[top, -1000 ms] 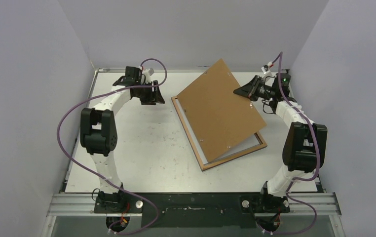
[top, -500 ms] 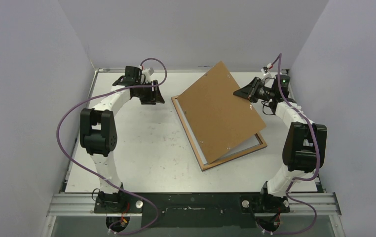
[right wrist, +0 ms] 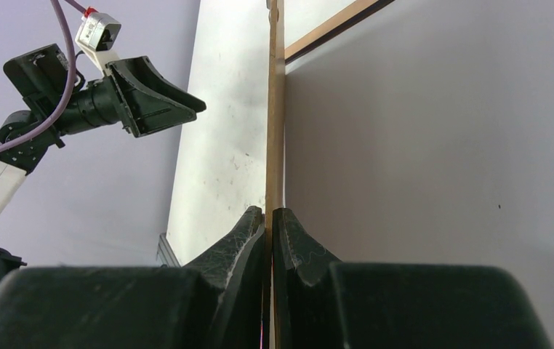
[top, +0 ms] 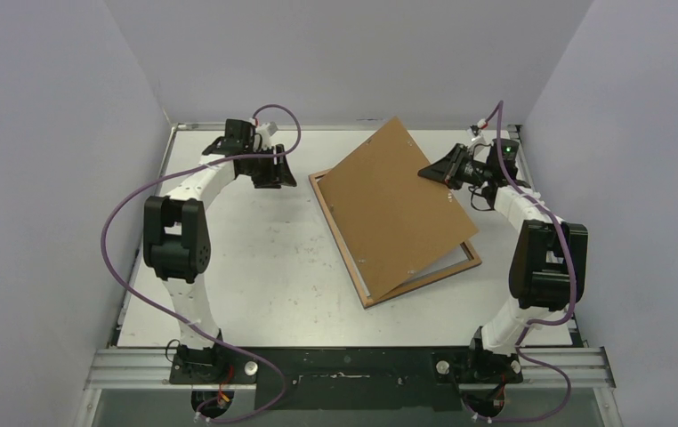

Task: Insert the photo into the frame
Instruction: Place the photo frame item in the photo frame.

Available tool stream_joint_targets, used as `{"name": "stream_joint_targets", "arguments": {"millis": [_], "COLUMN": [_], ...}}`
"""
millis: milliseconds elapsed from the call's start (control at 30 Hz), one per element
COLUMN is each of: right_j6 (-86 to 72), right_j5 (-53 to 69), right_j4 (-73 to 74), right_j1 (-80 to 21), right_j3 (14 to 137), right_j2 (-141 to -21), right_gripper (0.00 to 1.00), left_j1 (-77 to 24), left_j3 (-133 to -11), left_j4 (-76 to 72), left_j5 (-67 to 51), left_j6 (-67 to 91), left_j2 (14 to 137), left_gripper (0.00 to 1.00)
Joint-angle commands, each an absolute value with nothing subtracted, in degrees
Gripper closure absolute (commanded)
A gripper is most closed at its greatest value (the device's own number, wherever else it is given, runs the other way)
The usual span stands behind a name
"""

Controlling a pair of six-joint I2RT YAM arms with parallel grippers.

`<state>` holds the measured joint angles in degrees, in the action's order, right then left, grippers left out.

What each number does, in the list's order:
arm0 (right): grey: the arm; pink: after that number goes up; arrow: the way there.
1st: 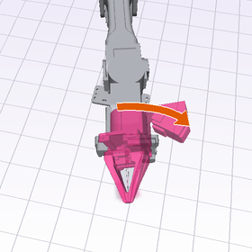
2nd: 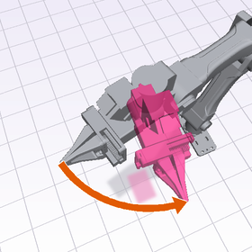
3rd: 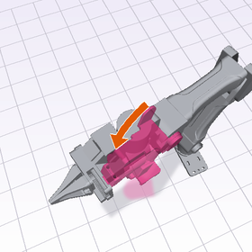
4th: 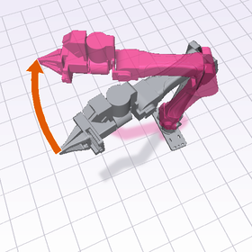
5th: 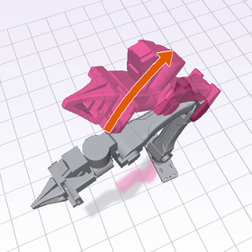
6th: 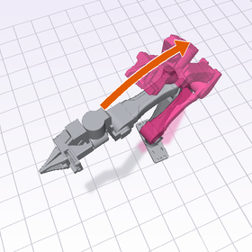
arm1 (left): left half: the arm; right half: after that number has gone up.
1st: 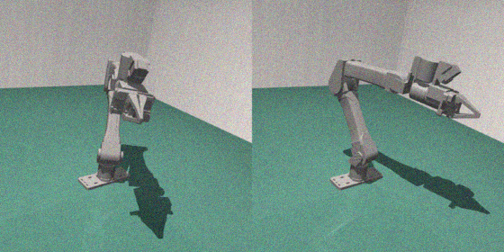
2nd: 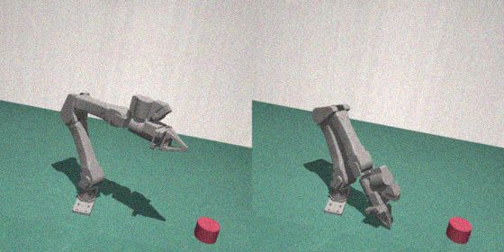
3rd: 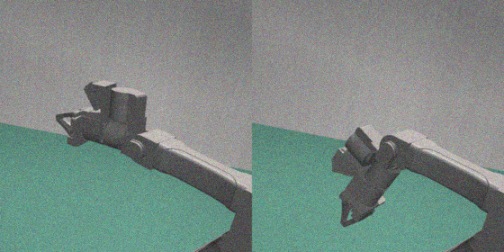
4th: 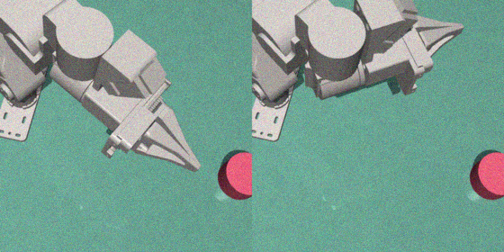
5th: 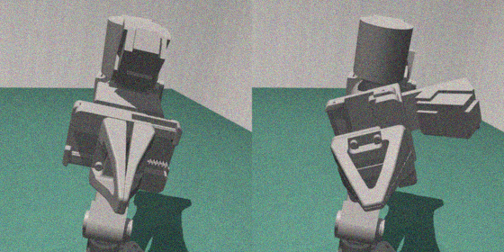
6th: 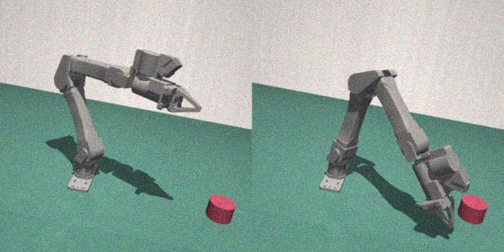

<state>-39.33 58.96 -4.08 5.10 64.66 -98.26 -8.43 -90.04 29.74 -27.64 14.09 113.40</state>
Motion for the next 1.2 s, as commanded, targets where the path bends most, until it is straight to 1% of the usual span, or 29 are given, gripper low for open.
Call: {"name": "stream_joint_targets", "arguments": {"millis": [0, 567, 933, 1167], "right_j6": [-40.61, -41.60, -46.50, -45.38], "right_j5": [60.21, 58.88, 58.02, 58.36], "right_j4": [-8.28, -11.63, -20.12, -20.80], "right_j1": [4.49, 4.51, 5.02, 4.90], "right_j3": [65.19, 62.74, 60.19, 59.13], "right_j2": [-97.67, -99.03, -98.60, -98.83], "right_gripper": [0.95, 0.95, 0.95, 0.95], "left_j1": [-8.18, -8.26, -8.43, -8.49], "left_j3": [-89.49, -88.93, -88.25, -87.88], "left_j4": [27.69, 27.43, 27.33, 27.26], "left_j5": [-27.65, -27.85, -28.12, -28.48], "left_j6": [12.92, 13.09, 13.10, 13.18], "left_j2": [110.08, 110.06, 109.76, 109.67], "left_gripper": [0.48, 0.49, 0.49, 0.49]}}
